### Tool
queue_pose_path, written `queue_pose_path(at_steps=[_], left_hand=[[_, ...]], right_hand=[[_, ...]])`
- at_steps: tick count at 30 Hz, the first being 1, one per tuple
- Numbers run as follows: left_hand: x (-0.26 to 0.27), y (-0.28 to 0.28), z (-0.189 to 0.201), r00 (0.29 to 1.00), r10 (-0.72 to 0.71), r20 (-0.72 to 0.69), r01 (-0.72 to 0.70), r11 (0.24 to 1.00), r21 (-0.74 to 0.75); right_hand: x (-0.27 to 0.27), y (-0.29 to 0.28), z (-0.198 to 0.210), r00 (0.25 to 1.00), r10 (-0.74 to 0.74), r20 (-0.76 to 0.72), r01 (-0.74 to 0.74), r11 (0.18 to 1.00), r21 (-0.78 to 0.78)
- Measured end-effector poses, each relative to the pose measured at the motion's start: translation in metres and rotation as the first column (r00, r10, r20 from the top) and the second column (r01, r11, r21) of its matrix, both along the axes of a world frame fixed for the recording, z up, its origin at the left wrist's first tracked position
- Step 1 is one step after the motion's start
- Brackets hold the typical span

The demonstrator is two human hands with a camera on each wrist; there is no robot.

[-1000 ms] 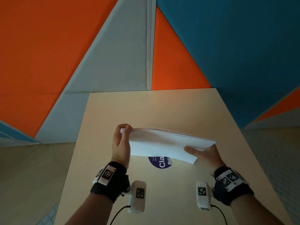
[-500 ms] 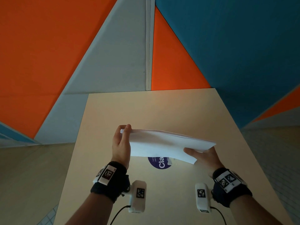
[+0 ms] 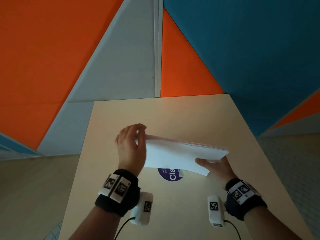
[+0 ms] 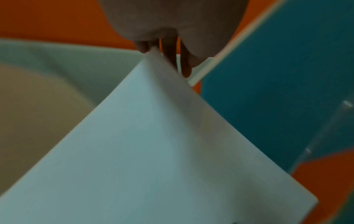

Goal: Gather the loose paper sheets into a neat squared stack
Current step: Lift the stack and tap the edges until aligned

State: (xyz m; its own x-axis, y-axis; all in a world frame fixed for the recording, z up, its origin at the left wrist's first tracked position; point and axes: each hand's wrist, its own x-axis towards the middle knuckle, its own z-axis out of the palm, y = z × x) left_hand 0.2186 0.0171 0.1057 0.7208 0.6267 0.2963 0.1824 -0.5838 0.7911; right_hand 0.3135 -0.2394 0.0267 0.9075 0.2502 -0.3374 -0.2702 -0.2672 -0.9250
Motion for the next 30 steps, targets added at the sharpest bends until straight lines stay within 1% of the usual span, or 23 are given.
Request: queue_pose_path(at_steps=[1,2,3,5,6,10,13,15,17,19,21,22,24,26,27,29,30], left_hand=[[0.002,-0.007,0.005,0.999,-0.027,-0.045,0.035,0.982,0.184],[0.005,-0.015,0.011,0.992,-0.060,-0.113,0.091,0.949,0.300],[0.009,-0.024,0.014,0.979,-0.097,-0.182,0.157,0.920,0.358],[0.018,-0.043,0.017,0.930,-0.162,-0.328,0.293,0.868,0.400],[0.022,-0.049,0.014,0.910,-0.167,-0.379,0.334,0.838,0.431],[0.036,-0.058,0.007,0.874,-0.133,-0.467,0.406,0.728,0.553],[0.040,-0.056,0.008,0.883,-0.105,-0.458,0.400,0.679,0.615],[0.040,-0.053,0.008,0.884,-0.117,-0.453,0.409,0.664,0.626],[0.037,-0.051,0.010,0.860,-0.183,-0.476,0.472,0.641,0.605],[0.034,-0.048,0.014,0.772,-0.266,-0.577,0.598,0.612,0.518],[0.035,-0.042,0.018,0.680,-0.302,-0.668,0.692,0.565,0.449],[0.036,-0.038,0.019,0.651,-0.309,-0.693,0.722,0.535,0.439],[0.038,-0.034,0.021,0.641,-0.300,-0.706,0.735,0.504,0.453],[0.039,-0.036,0.025,0.653,-0.306,-0.693,0.724,0.521,0.452],[0.039,-0.040,0.029,0.656,-0.318,-0.685,0.719,0.540,0.438],[0.040,-0.044,0.038,0.660,-0.354,-0.662,0.708,0.588,0.392],[0.041,-0.045,0.042,0.672,-0.377,-0.637,0.694,0.621,0.364]], right_hand=[[0.000,-0.001,-0.001,1.000,0.003,-0.004,-0.003,1.000,-0.013],[0.000,-0.001,-0.002,1.000,0.003,-0.009,-0.003,1.000,-0.026],[-0.001,-0.001,-0.002,1.000,0.006,-0.012,-0.006,0.999,-0.032],[-0.001,-0.002,-0.002,1.000,0.017,0.004,-0.017,0.999,-0.028],[-0.001,-0.002,-0.002,1.000,0.015,0.010,-0.015,0.999,-0.031],[0.001,-0.003,-0.003,1.000,0.014,0.016,-0.013,1.000,-0.021],[-0.001,-0.002,0.000,0.999,0.034,0.014,-0.034,0.999,-0.010],[-0.001,0.000,0.004,0.999,0.033,0.013,-0.033,0.999,0.001],[0.000,0.002,0.002,1.000,0.010,-0.003,-0.011,1.000,-0.018],[0.000,0.003,0.004,1.000,-0.006,-0.024,0.006,1.000,-0.008],[-0.001,0.003,0.003,1.000,-0.003,-0.023,0.002,1.000,-0.028],[-0.001,0.004,0.004,1.000,-0.006,-0.017,0.006,1.000,-0.031],[0.000,0.005,0.009,1.000,-0.024,-0.010,0.024,0.999,-0.030],[0.003,0.006,0.018,1.000,-0.016,0.024,0.017,0.999,-0.028],[0.005,0.008,0.024,0.998,0.016,0.067,-0.015,1.000,-0.022],[0.010,0.010,0.037,0.987,0.069,0.143,-0.065,0.997,-0.030],[0.011,0.011,0.045,0.982,0.072,0.176,-0.065,0.997,-0.043]])
